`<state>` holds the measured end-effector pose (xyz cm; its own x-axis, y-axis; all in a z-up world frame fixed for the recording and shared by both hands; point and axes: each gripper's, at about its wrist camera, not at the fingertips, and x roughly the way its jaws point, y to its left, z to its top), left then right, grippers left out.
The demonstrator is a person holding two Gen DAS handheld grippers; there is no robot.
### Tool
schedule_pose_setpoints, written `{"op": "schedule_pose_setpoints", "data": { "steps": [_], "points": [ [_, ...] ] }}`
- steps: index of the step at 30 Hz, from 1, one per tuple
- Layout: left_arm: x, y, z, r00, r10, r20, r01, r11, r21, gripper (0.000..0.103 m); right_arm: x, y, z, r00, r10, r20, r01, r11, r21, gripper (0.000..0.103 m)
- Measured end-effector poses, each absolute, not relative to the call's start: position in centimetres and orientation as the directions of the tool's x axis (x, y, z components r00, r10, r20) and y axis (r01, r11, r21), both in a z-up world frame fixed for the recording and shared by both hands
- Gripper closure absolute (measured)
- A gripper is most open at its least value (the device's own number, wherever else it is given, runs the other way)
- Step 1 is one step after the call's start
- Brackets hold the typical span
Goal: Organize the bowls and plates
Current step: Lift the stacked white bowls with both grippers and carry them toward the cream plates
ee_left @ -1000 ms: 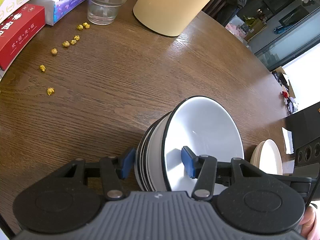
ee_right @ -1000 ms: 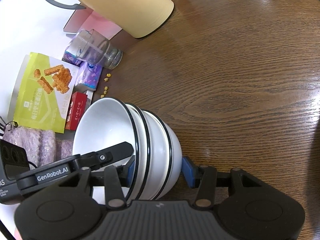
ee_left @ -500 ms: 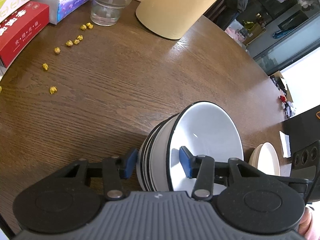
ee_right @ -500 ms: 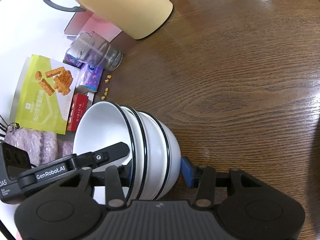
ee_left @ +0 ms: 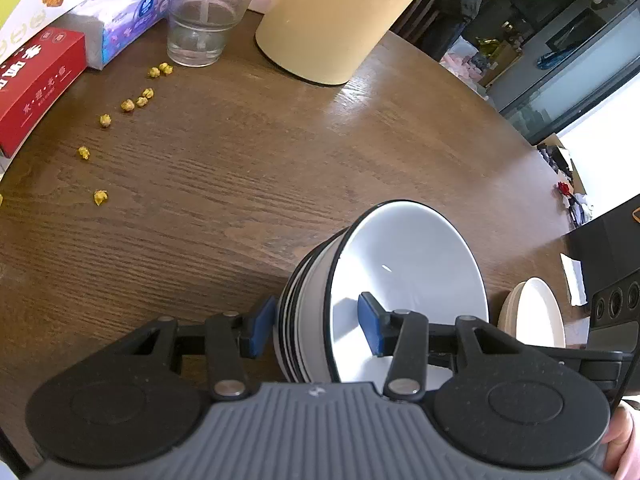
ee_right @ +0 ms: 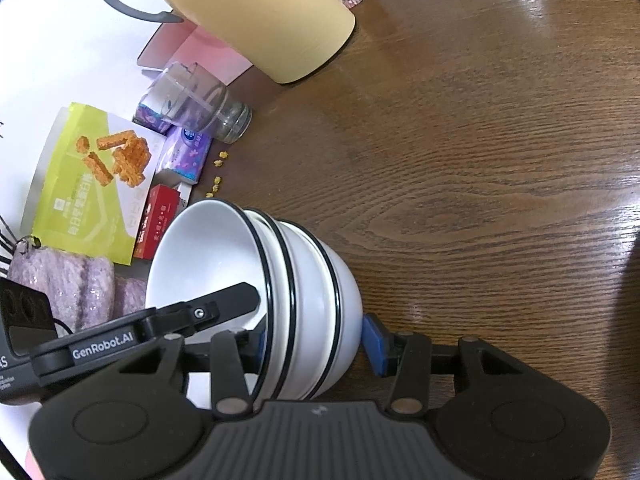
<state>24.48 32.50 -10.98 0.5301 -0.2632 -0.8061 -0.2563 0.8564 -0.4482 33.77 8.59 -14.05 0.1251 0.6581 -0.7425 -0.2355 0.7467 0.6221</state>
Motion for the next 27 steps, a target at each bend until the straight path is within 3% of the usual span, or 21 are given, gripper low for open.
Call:
{"op": "schedule_pose_setpoints", "data": {
  "steps": [27],
  "points": [
    [25.7,28.0,-8.5,0.561,-0.312,-0.767,-0.17,0.863,-0.476,0.057,33.3,3.3,-11.3,0.212,0.635,-0.743,-0.212,0.772,0.599,0.058]
  ]
}}
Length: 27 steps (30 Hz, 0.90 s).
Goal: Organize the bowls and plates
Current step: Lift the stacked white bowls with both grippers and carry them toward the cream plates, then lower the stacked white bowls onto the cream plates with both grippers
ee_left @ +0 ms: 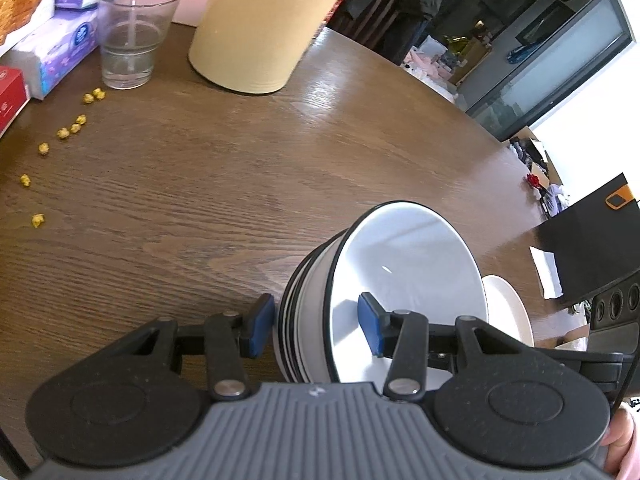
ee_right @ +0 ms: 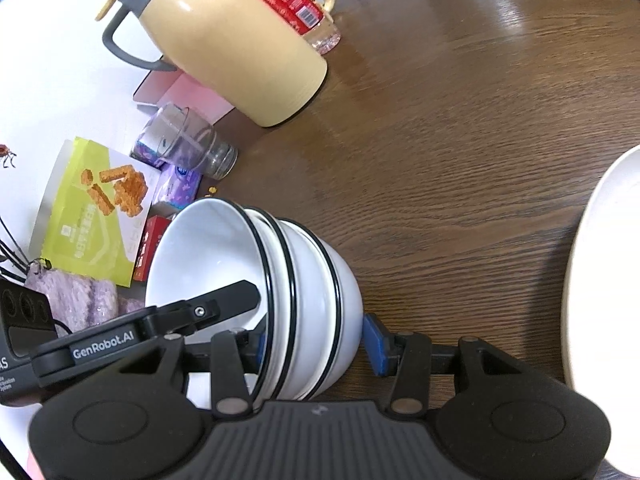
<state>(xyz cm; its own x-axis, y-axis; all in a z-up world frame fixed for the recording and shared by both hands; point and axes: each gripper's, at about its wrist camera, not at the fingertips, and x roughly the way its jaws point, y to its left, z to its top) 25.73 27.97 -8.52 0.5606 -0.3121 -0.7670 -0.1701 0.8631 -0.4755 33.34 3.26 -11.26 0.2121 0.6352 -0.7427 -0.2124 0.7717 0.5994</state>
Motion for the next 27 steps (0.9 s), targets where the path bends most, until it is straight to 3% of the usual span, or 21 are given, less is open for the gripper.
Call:
{"op": "schedule_pose_setpoints", "data": {
  "steps": [27],
  "points": [
    [27.6,20.0,-6.9,0.555,-0.381,-0.74,-0.054,0.871,-0.489,0.057,32.1,-5.2,-9.3,0.316,0.594,-0.739,-0.144,0.801,0.582,0.058]
  ]
}}
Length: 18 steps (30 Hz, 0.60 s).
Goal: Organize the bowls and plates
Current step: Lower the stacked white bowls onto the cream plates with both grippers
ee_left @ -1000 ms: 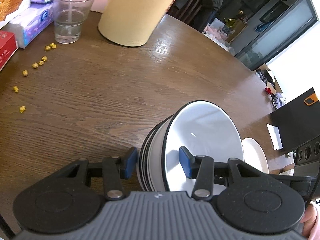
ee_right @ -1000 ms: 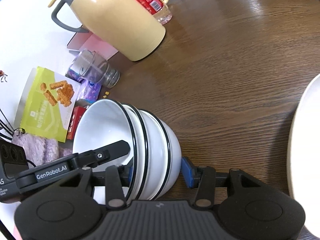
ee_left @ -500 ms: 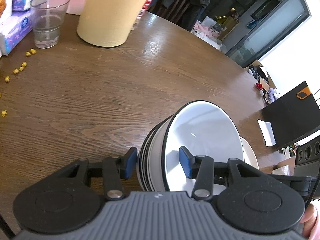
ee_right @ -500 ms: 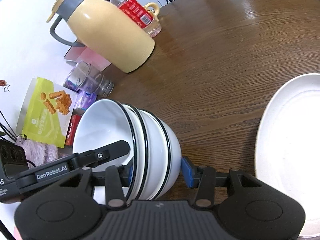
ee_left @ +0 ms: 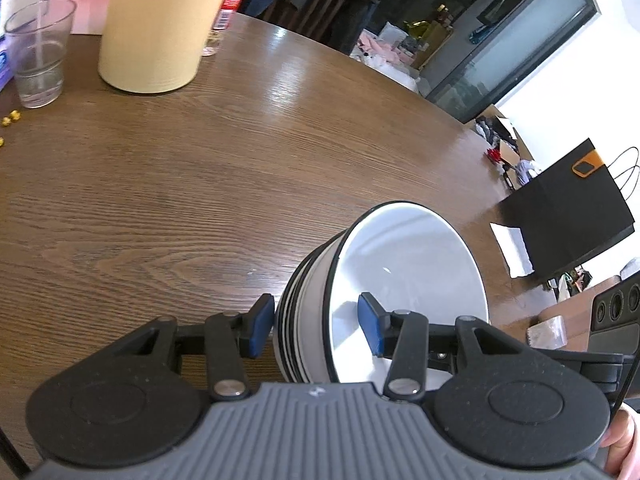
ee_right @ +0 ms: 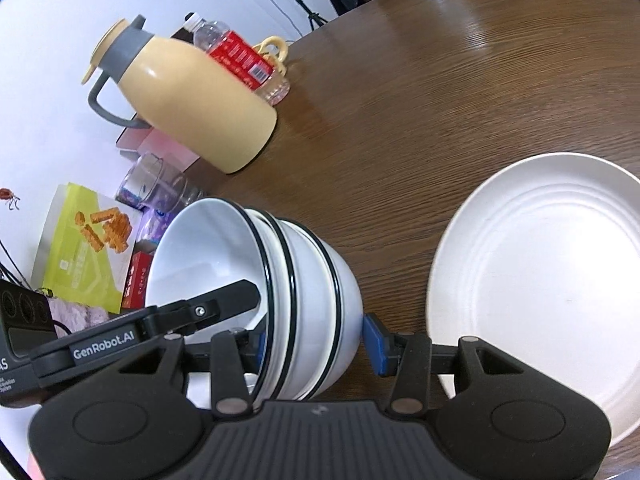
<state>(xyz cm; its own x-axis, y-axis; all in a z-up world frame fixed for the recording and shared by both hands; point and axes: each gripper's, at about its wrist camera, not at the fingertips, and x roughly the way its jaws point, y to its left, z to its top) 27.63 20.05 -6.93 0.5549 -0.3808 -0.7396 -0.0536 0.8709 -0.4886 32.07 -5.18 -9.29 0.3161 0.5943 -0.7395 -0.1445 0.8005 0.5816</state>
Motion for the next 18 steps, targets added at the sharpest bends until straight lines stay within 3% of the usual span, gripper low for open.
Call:
{"op": "schedule_pose_setpoints", "data": {
  "steps": [18],
  "points": [
    [28.5,15.5,-6.4,0.543,-0.412,-0.731,0.001,0.872,-0.49,0.057,31.2,-10.2,-8.8,0.362,0.572,-0.736,-0.101,0.809,0.578,0.058]
  ]
}}
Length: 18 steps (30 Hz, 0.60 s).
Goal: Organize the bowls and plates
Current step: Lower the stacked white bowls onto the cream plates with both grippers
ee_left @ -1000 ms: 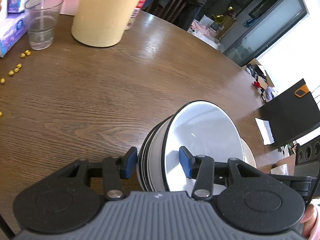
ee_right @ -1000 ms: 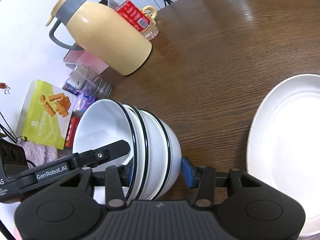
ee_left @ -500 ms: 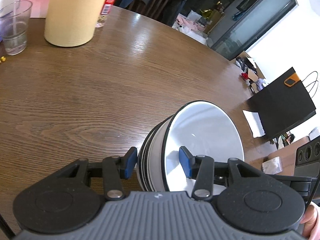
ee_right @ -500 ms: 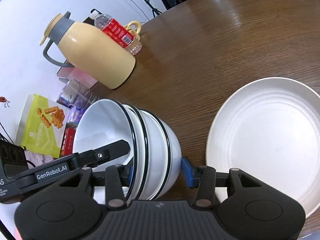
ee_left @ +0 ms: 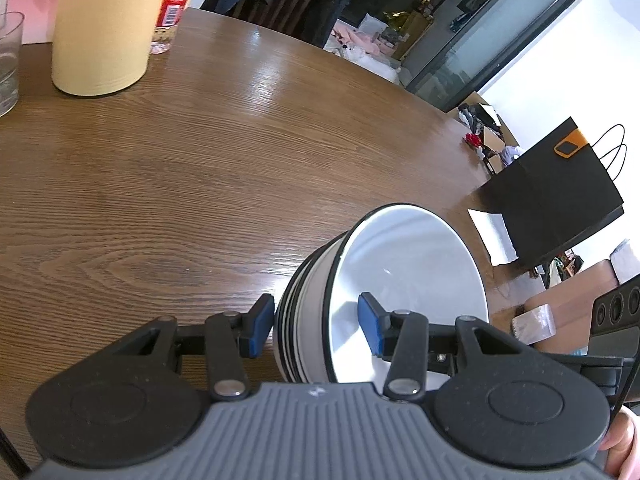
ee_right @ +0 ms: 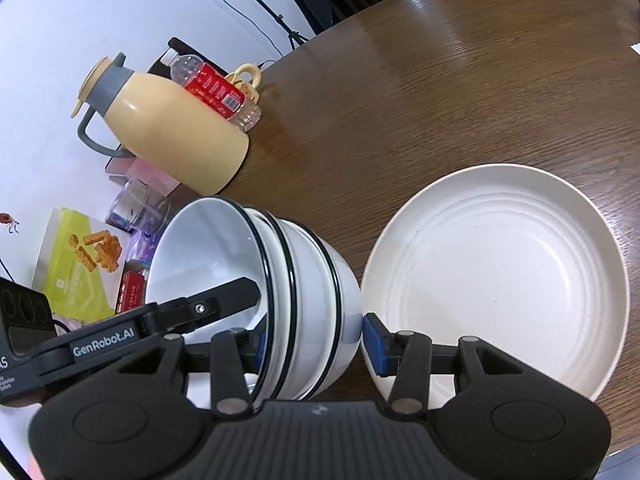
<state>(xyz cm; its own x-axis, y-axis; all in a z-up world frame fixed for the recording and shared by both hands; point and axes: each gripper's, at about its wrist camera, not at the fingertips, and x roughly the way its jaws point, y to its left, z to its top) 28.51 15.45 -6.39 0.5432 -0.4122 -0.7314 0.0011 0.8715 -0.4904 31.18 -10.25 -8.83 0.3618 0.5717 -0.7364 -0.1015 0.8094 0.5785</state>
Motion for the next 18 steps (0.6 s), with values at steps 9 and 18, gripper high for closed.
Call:
{"op": "schedule_pose_setpoints", "data": {
  "steps": [9,18],
  "points": [
    [29.2,12.7,-6.7,0.534,-0.425,-0.731,0.021,0.871,-0.491,0.057,30.8,-13.0,-8.8,0.377,0.561,-0.737,-0.08,0.812,0.578,0.058],
    [29.8,10.0,-7.0,0.52,-0.439,-0.733,0.041,0.87,-0.491,0.057,30.9,-15.8,-9.1,0.385,0.552,-0.739,-0.057,0.814,0.578,0.058]
  ]
}}
